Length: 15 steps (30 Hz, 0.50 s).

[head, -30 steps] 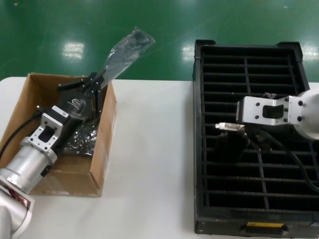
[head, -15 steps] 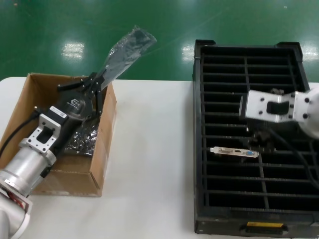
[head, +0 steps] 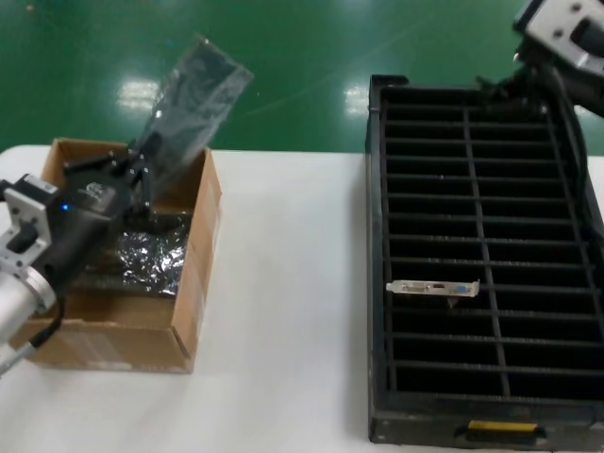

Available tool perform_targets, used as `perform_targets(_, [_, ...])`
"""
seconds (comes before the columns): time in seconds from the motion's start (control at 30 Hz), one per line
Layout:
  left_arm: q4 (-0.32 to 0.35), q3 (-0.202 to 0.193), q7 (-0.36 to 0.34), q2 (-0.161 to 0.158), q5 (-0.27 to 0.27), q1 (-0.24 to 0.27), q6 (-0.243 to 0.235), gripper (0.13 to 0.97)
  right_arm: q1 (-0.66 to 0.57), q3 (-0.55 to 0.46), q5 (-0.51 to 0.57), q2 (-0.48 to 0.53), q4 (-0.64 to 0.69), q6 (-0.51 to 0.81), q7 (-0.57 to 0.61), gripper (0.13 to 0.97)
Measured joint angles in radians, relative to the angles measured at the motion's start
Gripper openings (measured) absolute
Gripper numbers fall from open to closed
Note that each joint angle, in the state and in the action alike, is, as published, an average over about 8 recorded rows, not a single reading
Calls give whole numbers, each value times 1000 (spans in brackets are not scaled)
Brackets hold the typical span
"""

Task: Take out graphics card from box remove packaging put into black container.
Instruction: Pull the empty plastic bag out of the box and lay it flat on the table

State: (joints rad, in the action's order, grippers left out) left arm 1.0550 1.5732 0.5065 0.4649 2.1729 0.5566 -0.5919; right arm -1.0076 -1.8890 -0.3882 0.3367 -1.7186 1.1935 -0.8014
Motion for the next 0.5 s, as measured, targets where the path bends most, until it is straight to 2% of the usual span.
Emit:
perform_targets(0.17, [112,209,-220,192,184,-29,44,139,55,94,53,-35,5,-115,-5,743])
perform_targets(0.3, [230,370,-383,338,341,-29,64,139,104,163,58,-55,7,-198,11,795])
perform_targets(0.4, [327,494,-507,432,439,-4,103,139,140,211,55,-70,8,-253,28,847])
perform_targets(0.5, [410,621,-632,499,506,46,166,139,173,253,54,-88,5,-294,46,881])
